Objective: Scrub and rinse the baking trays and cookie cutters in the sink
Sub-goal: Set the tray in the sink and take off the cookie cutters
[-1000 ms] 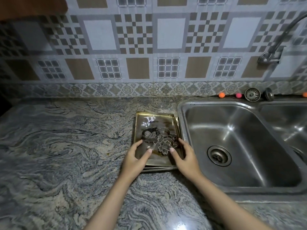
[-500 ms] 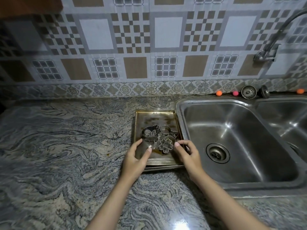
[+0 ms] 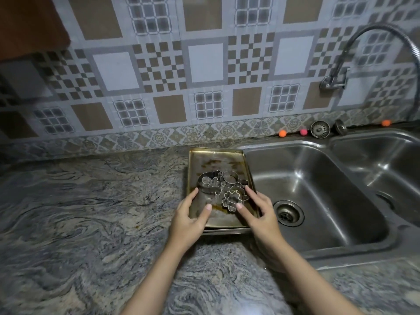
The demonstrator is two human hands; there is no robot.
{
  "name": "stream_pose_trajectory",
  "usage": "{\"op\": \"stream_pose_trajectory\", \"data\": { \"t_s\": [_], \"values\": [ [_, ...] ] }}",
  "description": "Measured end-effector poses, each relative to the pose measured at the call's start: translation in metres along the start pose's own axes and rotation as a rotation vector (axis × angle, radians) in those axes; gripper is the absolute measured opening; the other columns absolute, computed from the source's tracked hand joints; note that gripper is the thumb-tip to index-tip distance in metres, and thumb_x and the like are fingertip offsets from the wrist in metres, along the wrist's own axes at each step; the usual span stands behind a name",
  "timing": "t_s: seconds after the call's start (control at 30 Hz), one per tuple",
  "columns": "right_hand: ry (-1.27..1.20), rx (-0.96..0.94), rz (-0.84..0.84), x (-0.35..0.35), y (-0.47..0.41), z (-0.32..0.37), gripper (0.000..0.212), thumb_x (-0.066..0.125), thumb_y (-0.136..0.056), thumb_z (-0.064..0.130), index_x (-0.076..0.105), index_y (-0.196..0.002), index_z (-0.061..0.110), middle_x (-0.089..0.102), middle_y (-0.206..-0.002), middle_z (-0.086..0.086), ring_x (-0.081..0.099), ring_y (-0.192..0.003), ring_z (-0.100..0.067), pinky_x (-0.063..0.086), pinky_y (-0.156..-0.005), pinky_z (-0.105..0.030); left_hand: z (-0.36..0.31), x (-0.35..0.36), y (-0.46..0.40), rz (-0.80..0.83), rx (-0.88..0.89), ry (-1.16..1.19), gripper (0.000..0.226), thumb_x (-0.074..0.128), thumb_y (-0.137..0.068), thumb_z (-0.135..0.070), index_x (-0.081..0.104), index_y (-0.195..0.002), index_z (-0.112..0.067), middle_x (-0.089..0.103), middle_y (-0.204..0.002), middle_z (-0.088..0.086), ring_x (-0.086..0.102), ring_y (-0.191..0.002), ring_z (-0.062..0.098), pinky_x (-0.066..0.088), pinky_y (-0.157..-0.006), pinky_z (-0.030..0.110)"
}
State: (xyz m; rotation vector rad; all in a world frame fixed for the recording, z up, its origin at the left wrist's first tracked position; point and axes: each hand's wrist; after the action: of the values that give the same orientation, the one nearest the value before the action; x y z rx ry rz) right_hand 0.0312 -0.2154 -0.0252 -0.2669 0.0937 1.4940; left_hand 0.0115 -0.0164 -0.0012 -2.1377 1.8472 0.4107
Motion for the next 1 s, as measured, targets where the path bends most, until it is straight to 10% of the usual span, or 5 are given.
{"op": "stream_pose_trajectory", "data": {
  "t_s": [0.17, 0.4, 0.6, 1.0],
  "values": [
    [0.035, -0.030, -0.041, -0.058, -0.004, -0.010, 0.058, 0.073, -0.073, 0.039, 0.053, -0.128, 0.038, 0.040, -0.129, 0.003, 0.039, -0.123, -0.004, 0.025, -0.099, -0.003, -0.024, 0.050, -0.002, 0.052, 0.051, -0.016, 0.084, 0.074, -0.067, -0.054, 0.038, -0.141, -0.037, 0.042, -0.144, -0.007, 0.040, -0.131, 0.004, 0.036, -0.109, 0.030],
    [0.078, -0.024, -0.016, -0.196, -0.012, -0.036, 0.066, 0.079, -0.072, 0.036, 0.052, -0.132, 0.035, 0.031, -0.136, 0.005, 0.032, -0.127, -0.004, 0.027, -0.107, -0.025, -0.069, 0.175, 0.012, 0.071, 0.055, 0.033, 0.087, 0.079, -0.064, -0.033, 0.039, -0.141, -0.031, 0.044, -0.139, -0.004, 0.044, -0.128, 0.007, 0.037, -0.111, 0.038],
    [0.168, -0.019, -0.041, -0.319, -0.023, -0.064, 0.075, 0.080, -0.067, 0.045, 0.050, -0.134, 0.034, 0.030, -0.139, 0.005, 0.032, -0.128, -0.007, 0.028, -0.108, -0.028, -0.111, 0.295, 0.022, 0.134, 0.040, 0.088, 0.078, 0.079, -0.072, -0.003, 0.043, -0.139, -0.020, 0.048, -0.129, -0.004, 0.049, -0.114, 0.001, 0.039, -0.092, 0.007],
    [0.246, 0.108, -0.116, -0.442, -0.044, -0.110, 0.075, 0.077, -0.069, 0.047, 0.047, -0.137, 0.034, 0.028, -0.143, 0.005, 0.029, -0.130, -0.008, 0.027, -0.105, -0.026, -0.146, 0.422, -0.005, 0.272, -0.013, 0.019, 0.096, 0.079, -0.055, -0.041, 0.041, -0.141, -0.028, 0.049, -0.135, -0.001, 0.052, -0.120, 0.011, 0.043, -0.106, 0.037]
  ]
}}
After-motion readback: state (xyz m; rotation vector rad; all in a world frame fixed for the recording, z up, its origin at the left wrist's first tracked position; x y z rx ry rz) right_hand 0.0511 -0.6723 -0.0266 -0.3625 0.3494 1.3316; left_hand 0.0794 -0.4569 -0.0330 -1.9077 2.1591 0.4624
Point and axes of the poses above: each hand's wrist, its own y-axis away from the middle knuckle, its own x-axis out of the palm, z = x × y
